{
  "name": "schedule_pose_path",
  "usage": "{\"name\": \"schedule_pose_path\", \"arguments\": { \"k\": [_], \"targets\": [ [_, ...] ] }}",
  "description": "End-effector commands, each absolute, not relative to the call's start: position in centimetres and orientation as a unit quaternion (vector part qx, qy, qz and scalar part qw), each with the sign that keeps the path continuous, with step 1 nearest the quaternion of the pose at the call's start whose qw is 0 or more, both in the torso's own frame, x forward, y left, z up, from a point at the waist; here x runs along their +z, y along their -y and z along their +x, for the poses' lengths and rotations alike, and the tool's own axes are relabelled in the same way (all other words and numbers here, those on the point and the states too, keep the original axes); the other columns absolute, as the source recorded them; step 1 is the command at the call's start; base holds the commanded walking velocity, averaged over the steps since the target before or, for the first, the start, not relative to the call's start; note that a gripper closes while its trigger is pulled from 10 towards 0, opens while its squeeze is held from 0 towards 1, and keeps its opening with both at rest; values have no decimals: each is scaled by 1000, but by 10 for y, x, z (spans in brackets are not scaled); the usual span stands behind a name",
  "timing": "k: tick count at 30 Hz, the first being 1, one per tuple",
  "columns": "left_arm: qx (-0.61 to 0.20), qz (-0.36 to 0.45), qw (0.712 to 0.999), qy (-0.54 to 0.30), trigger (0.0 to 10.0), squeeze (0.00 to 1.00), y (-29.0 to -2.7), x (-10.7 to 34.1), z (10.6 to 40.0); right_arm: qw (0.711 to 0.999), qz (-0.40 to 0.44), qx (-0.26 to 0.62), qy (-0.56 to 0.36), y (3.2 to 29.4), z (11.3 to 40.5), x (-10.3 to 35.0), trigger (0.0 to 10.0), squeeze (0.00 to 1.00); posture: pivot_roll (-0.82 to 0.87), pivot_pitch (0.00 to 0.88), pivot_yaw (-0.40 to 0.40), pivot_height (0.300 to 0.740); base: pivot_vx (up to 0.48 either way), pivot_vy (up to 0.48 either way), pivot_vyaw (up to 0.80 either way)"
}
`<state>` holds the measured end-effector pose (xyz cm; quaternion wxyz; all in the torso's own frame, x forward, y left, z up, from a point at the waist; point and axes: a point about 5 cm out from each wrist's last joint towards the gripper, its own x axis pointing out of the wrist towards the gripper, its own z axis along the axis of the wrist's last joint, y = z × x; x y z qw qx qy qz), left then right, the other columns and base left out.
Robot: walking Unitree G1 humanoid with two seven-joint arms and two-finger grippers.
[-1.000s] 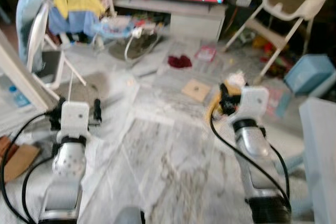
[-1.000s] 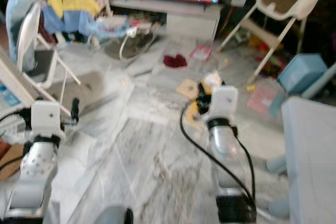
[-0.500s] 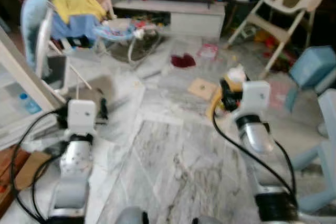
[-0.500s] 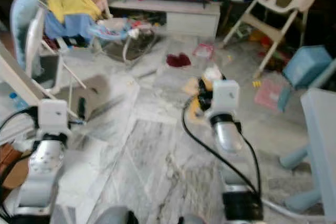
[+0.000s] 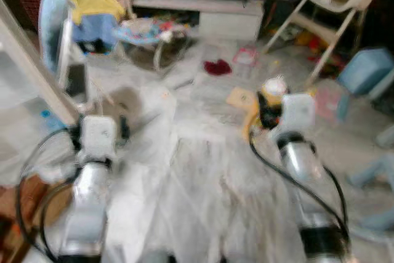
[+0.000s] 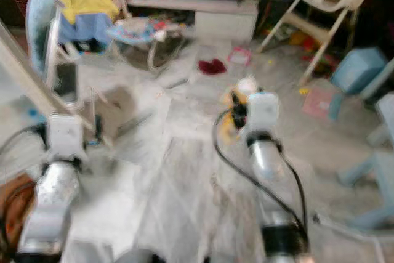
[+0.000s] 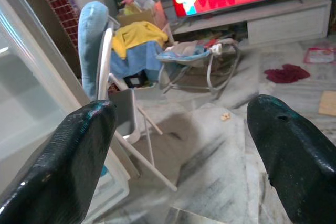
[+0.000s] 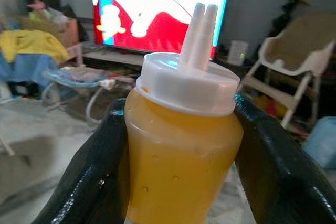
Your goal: Restocking fridge
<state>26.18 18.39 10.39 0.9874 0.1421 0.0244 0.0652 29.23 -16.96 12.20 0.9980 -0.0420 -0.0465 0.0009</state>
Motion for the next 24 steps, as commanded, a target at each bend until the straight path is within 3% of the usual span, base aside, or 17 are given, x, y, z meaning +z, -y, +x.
{"name": "schedule_pose_path", "arguments": {
  "k": [1, 5, 10, 24],
  "targets": [
    [81, 154, 985, -18, 10000, 0, -192, 108, 262, 997, -33, 19, 71, 160, 296, 133, 10000, 0, 69, 22, -31, 740, 0, 480, 0],
    [83, 152, 985, -16, 10000, 0, -191, 109, 265, 995, -43, 32, 79, 156, 298, 136, 10000, 0, 69, 18, -34, 740, 0, 480, 0],
    [85, 140, 986, -22, 10000, 0, -191, 108, 265, 995, -42, 30, 82, 155, 299, 137, 10000, 0, 68, 16, -33, 740, 0, 480, 563],
    [86, 130, 988, -20, 10000, 0, -191, 110, 269, 995, -45, 30, 80, 154, 301, 136, 10000, 0, 67, 21, -31, 740, 0, 480, -64]
  ]
}}
